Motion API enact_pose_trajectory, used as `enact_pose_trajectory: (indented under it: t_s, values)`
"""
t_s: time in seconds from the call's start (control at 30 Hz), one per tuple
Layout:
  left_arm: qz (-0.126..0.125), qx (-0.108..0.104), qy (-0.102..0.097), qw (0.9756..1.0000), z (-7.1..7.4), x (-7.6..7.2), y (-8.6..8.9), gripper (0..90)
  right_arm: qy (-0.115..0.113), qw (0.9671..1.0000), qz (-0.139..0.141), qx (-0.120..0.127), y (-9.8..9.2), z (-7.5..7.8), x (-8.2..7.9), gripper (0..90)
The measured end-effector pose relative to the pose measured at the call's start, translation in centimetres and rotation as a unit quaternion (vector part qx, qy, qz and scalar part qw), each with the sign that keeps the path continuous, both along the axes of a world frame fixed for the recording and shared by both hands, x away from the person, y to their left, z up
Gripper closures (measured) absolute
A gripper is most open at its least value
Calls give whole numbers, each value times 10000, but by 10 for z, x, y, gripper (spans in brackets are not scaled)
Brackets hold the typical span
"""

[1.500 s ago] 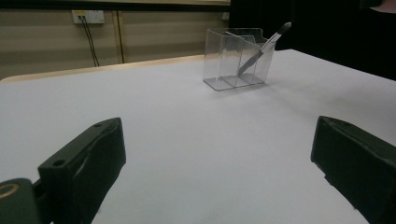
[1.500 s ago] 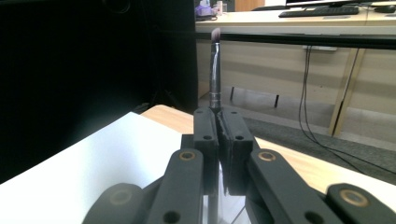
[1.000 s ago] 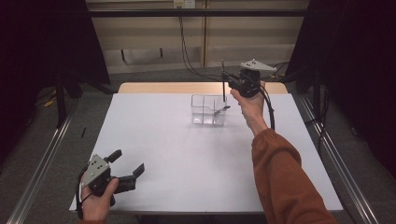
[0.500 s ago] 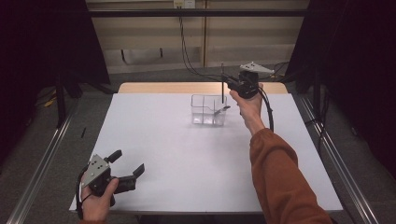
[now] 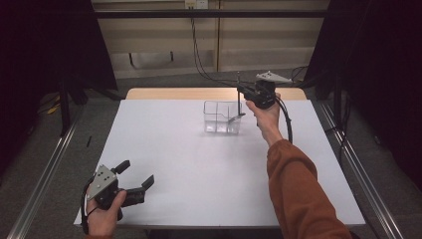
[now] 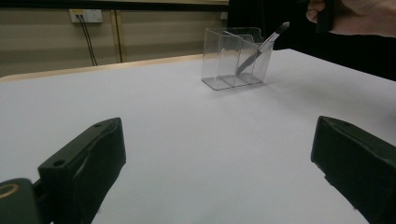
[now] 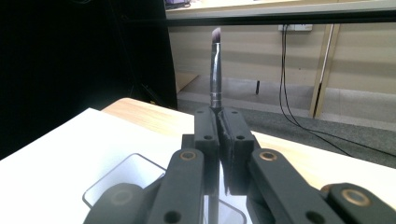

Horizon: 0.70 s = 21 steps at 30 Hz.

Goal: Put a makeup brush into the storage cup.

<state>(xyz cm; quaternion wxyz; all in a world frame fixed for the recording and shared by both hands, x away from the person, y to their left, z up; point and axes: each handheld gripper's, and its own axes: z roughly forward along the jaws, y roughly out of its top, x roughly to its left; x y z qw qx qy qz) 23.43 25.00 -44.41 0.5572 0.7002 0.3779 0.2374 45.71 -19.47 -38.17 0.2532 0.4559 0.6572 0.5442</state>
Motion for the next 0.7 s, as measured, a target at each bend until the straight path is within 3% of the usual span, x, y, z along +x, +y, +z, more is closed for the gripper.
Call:
enact_pose_trajectory:
  t_s: [0.5, 0.7]
  values:
    - [2, 13, -6, 10000, 0, 0, 0, 32, 177, 9998, -2, 72, -6, -14, -5, 868]
    - [-9, 26, -6, 10000, 0, 0, -1, 32, 359, 9993, 31, 128, -8, -22, -7, 868]
